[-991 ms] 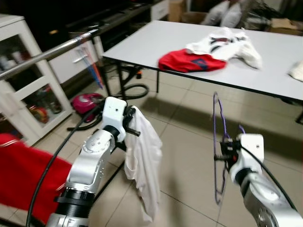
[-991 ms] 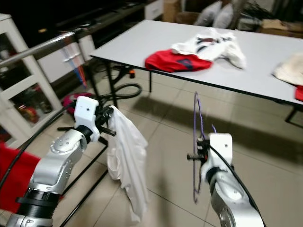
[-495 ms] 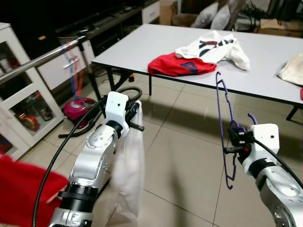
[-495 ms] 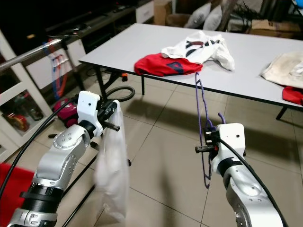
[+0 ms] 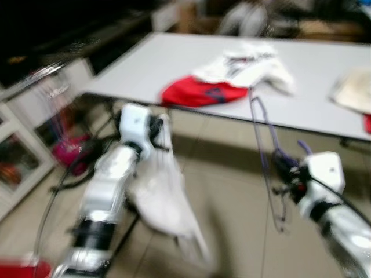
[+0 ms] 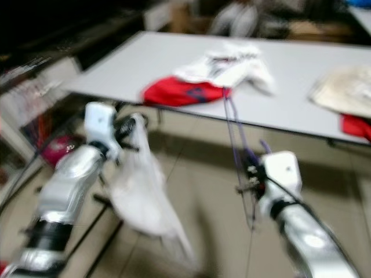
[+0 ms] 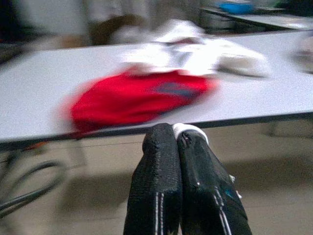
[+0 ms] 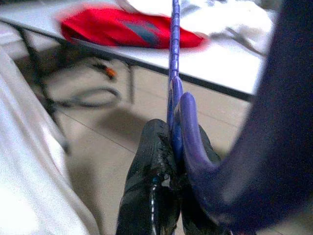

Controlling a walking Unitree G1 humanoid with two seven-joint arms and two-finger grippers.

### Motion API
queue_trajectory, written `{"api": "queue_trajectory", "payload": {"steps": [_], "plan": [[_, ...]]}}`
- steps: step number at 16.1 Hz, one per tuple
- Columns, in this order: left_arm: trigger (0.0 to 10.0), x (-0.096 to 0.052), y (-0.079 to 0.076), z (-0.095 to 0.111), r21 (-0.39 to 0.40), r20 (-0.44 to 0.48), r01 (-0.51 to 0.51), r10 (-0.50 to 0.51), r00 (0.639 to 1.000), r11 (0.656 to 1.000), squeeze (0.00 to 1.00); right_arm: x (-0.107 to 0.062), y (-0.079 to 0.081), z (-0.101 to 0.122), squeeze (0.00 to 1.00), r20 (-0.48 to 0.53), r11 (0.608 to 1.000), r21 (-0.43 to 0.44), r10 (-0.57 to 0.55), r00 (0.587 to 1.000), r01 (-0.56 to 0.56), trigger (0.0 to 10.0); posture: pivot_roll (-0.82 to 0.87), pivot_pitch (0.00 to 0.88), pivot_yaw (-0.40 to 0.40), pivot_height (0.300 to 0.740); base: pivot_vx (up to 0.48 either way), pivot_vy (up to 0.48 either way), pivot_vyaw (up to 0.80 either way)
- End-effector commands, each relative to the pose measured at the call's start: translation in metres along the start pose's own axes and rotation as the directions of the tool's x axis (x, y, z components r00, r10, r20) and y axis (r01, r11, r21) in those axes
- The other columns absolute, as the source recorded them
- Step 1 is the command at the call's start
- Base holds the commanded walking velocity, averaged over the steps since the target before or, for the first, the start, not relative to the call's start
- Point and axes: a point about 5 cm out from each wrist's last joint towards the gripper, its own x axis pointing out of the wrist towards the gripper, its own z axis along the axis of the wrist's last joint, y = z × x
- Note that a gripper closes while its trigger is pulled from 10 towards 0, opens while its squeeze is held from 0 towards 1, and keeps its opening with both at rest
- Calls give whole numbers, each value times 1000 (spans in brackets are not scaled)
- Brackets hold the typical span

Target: Hang hanger

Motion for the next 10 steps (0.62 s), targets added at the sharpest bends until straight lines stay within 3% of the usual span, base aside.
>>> {"api": "queue_trajectory", "payload": {"steps": [1,3,5,7,10], "plan": [[10000,0,7,19,39,60,2,-4,998,999,0,-2,8,14,0,70,996,-20,89,994,-88,10000,-61,0,95,740,398,0,0],[10000,7,4,35,45,110,24,-29,993,999,0,-16,12,20,0,41,953,-117,287,957,-281,10000,-62,0,93,740,396,0,0],[10000,16,4,52,37,155,30,-35,987,999,0,-31,8,21,0,-35,900,-170,402,915,-402,10000,-60,0,91,740,388,0,0],[10000,32,-1,75,50,210,60,-69,975,997,0,-53,-8,14,0,-218,840,-185,472,854,-511,10000,-53,0,83,740,368,0,0],[10000,47,-5,98,62,258,97,-109,960,993,0,-67,-24,17,0,-290,823,-189,474,831,-535,10000,-58,0,86,740,359,0,0]]}}
